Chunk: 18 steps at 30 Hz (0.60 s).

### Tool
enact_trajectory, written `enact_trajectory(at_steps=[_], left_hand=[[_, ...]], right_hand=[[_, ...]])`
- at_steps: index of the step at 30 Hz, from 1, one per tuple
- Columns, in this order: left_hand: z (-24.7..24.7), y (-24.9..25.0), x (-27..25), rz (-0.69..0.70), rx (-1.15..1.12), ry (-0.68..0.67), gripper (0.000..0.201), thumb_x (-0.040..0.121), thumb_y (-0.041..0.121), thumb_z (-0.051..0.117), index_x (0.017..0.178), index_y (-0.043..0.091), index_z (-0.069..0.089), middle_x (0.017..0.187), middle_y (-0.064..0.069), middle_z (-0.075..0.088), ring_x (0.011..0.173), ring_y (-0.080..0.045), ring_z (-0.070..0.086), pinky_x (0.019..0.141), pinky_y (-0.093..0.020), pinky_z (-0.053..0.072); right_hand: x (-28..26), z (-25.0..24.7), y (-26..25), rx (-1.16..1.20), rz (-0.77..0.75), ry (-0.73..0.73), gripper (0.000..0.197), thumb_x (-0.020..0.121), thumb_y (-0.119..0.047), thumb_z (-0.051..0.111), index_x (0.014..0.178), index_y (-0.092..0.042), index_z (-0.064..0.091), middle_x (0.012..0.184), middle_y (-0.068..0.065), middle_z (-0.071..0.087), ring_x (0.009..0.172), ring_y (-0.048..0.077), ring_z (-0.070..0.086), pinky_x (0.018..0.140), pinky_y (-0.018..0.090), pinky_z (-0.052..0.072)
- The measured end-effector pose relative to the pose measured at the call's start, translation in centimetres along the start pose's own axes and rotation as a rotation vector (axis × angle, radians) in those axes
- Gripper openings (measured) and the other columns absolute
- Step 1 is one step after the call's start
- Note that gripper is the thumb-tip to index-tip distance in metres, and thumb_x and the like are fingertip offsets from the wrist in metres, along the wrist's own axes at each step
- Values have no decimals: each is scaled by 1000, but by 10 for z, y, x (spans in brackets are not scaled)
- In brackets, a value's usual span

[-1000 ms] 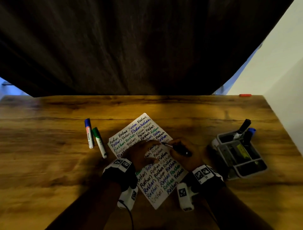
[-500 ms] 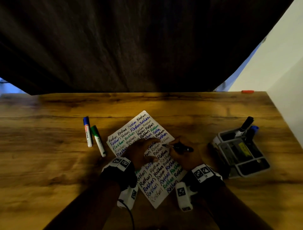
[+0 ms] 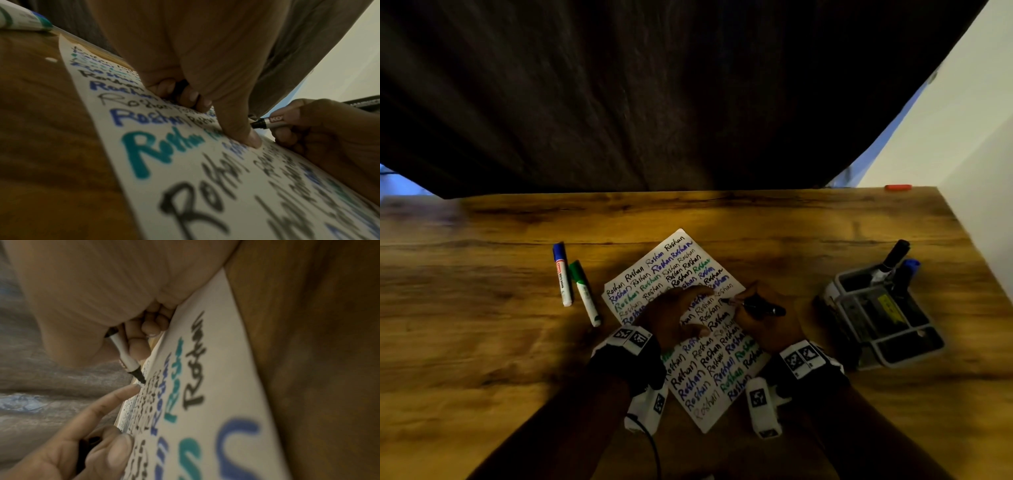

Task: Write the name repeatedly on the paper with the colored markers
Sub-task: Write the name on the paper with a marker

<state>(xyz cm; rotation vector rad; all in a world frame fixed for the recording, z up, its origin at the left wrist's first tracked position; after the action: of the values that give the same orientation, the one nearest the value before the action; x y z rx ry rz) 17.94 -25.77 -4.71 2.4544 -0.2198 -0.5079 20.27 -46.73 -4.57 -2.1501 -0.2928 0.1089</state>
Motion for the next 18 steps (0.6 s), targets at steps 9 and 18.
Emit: enact_trajectory(at_steps=[9, 18], left_hand=[[1, -2, 0, 6, -9, 2, 69, 86, 50, 71, 143, 50, 34, 144, 1, 48, 128, -22, 47, 106, -44, 44], [2, -3, 1, -1, -40, 10, 70, 84, 48, 74, 144, 49, 36, 144, 0, 48, 128, -23, 48, 105, -45, 46]], right_hand=[[0, -2, 4, 22, 126, -64, 21, 81, -23, 69, 81, -39, 55, 80, -22, 54, 85, 6, 55, 80, 12, 42], [3, -9, -4, -167, 55, -11, 19, 78, -31, 69, 90, -16, 67, 85, -15, 59, 80, 4, 58, 67, -3, 33]])
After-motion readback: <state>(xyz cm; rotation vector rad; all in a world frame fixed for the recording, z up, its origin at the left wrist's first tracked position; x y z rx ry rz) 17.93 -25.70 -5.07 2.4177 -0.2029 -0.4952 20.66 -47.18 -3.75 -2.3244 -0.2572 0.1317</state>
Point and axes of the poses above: each hand's wrist, its own x-axis towards the middle knuckle, its own z-axis out of the palm, y = z × x, the point moved 3 cm from there along x, towards the middle knuckle
